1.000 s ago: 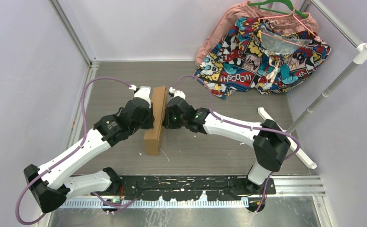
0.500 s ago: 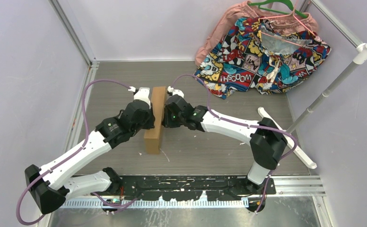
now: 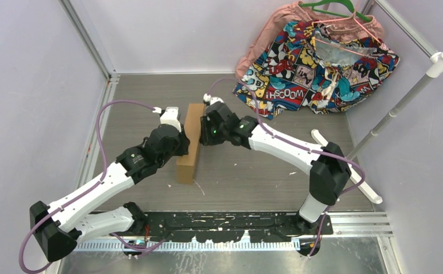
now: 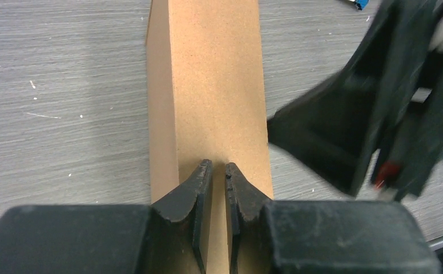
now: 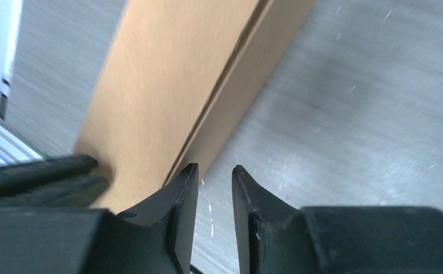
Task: Fold the paper box
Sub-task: Close the paper box at the center of the board.
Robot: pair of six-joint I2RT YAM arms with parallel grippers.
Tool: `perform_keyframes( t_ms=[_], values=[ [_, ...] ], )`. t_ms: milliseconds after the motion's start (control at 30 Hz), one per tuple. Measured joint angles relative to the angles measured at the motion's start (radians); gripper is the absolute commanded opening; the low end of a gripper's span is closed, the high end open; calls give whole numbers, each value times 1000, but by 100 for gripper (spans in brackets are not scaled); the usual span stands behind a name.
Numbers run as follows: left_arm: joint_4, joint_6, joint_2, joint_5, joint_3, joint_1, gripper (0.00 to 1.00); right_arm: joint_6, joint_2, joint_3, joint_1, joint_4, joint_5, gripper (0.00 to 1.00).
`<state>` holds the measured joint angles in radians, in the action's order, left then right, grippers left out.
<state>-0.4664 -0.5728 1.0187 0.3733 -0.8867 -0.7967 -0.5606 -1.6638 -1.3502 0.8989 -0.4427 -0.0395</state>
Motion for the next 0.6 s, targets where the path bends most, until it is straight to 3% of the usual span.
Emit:
perform_keyframes(
  t_ms=[267, 433, 600],
  values=[
    [24, -3, 0, -2, 10, 1, 16, 115, 4, -237, -158, -85, 50, 33],
    [21, -1, -2, -2, 10, 13, 16, 172, -51, -364, -163, -107, 98, 33],
    [16, 0, -3, -1, 10, 23, 16, 201, -137, -375, -154, -115, 140, 31]
  ],
)
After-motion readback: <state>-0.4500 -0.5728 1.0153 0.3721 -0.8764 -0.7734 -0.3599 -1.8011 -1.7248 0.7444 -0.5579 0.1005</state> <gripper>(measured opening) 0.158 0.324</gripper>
